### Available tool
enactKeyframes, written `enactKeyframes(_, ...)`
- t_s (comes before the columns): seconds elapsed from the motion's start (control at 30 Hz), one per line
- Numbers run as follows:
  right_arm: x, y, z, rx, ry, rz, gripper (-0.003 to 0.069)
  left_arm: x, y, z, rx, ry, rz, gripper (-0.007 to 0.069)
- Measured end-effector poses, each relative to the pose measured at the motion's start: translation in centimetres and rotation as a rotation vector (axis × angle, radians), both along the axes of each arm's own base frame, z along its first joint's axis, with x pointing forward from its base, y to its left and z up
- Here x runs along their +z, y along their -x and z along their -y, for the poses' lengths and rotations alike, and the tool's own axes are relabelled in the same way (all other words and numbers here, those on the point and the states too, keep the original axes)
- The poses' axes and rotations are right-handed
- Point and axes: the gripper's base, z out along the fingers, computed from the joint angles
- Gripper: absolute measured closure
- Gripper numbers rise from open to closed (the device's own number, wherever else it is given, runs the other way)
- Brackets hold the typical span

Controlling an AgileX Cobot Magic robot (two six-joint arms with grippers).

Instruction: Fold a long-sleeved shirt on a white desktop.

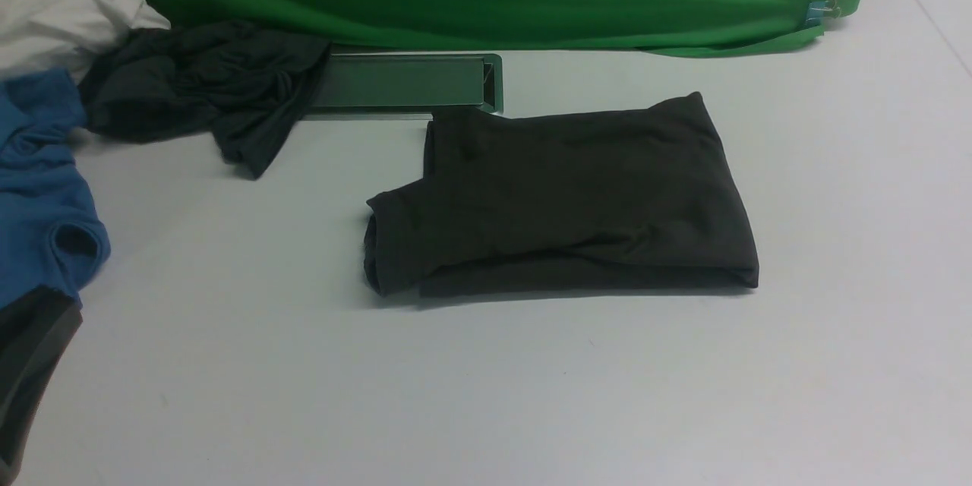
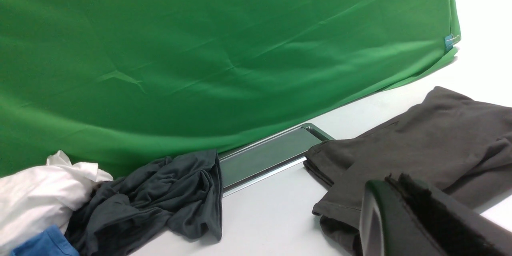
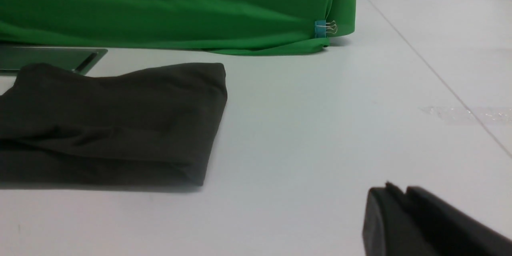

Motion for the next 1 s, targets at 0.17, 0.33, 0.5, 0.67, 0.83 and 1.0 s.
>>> enactKeyframes(0.17,0.0,0.0,0.0,0.000,0.001,0.000,0.0592,0.0,0.0,0.0,0.000,-0.002,0.000,0.0607)
enactKeyframes(0.33,0.0,0.0,0.0,0.000,0.001,0.001,0.0579,0.0,0.0,0.0,0.000,-0.003,0.001,0.0607)
enactKeyframes(0.5,0.0,0.0,0.0,0.000,0.001,0.001,0.0569,0.0,0.0,-0.1,0.007,-0.023,0.009,0.0607)
enactKeyframes(0.67,0.0,0.0,0.0,0.000,0.001,0.001,0.0563,-0.1,-0.4,-0.7,0.089,0.054,0.081,0.0607)
enactKeyframes(0.83,0.0,0.0,0.0,0.000,0.001,0.002,0.0545,-2.0,-0.8,-1.5,0.224,0.149,0.083,0.0607)
enactKeyframes(1.0,0.0,0.0,0.0,0.000,0.001,0.003,0.0528,-7.1,-0.7,-1.8,0.289,0.153,-0.051,0.0607)
